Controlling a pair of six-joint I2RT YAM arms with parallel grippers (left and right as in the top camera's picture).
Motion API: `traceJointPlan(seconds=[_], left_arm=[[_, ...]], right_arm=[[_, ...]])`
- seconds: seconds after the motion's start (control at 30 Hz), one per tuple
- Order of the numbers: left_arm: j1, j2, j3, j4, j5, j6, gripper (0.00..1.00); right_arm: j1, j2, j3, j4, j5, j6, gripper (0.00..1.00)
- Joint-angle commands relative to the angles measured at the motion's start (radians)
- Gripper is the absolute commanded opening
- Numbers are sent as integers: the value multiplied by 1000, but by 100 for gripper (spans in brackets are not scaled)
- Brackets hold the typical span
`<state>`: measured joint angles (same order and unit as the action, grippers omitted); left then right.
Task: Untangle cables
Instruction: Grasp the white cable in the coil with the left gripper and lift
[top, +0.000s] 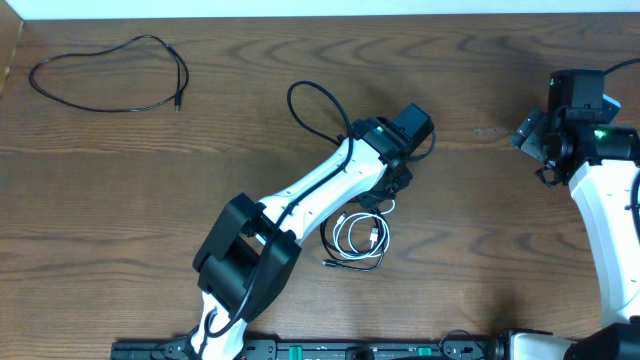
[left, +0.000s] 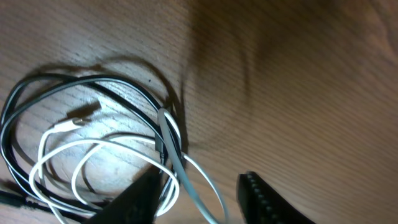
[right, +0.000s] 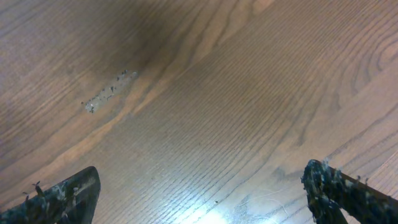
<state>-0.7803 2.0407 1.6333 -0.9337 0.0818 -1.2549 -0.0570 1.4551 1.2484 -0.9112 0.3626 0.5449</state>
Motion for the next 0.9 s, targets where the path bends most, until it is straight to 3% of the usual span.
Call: traceJointPlan(seconds=[0.0,0.17,0.27,0.53,0.87], left_arm=[[-2,15,-10,-2,-23,-3,37],[-2,12,-10,-3,-19,6,28],[-2,-6,-5,-2,-16,56,8],[-1,-172,42,5,-73,232,8],[-1,-477,43,145,-147,508,7]], right_arm=[[-1,4,-2,-1,9,16,99],[-1,4,-2,-1,8,16,99],[-1,4,-2,-1,8,16,99],[-1,4,-2,-1,8,16,99],[-1,4,-2,-1,8,16,99]])
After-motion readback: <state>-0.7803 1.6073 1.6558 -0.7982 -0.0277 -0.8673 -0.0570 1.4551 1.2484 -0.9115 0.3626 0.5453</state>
